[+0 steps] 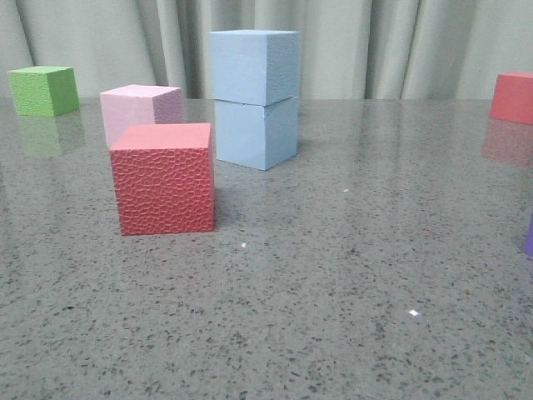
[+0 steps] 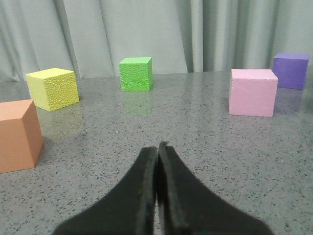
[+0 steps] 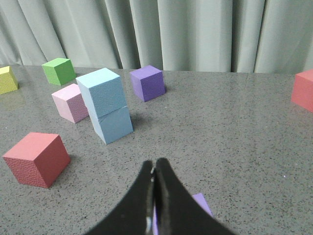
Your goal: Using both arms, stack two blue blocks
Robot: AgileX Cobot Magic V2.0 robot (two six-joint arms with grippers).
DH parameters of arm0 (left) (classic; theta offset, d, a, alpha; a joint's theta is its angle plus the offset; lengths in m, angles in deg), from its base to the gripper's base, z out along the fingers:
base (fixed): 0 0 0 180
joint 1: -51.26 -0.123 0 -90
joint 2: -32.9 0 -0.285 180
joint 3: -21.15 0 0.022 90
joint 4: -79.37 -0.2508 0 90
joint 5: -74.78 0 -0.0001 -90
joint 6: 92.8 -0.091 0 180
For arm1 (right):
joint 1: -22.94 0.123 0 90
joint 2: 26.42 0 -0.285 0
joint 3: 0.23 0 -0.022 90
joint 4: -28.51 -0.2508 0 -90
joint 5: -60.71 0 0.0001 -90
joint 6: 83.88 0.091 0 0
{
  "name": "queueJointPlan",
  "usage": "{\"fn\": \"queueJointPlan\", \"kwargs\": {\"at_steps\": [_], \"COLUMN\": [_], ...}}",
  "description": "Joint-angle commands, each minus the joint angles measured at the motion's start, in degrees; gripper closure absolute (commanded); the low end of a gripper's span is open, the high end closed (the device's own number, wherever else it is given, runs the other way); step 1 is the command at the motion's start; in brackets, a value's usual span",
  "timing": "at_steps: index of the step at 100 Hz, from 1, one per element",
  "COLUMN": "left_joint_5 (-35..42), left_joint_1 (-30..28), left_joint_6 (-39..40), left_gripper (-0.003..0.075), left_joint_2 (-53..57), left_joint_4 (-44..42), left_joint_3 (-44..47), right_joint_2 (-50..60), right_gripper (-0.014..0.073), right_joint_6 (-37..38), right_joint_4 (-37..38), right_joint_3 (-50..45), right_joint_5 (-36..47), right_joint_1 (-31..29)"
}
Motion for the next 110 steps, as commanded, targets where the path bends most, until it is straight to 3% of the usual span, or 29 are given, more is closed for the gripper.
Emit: {"fn": "queueJointPlan", "kwargs": {"at_steps": [1,110], "left_joint_5": [3.5,3.5], "left_joint_1": [-0.3,-0.3], "left_joint_6": [-0.3,-0.3], "left_gripper": [0.0739,0.0739], "left_joint_2": [2.1,2.1], "left_joint_4": [0.6,0.5], "left_joint_3": [1.5,1.5], "right_joint_2": [-0.6,-0.6], "right_gripper": [0.0662,0.0662], "right_joint_6": [-0.5,-0.5], "right_joint_4": [1.2,1.2], "right_joint_3": [1.4,1.1], "right_joint_5": [4.5,4.8], "right_joint_1": [0.0,-0.7]}}
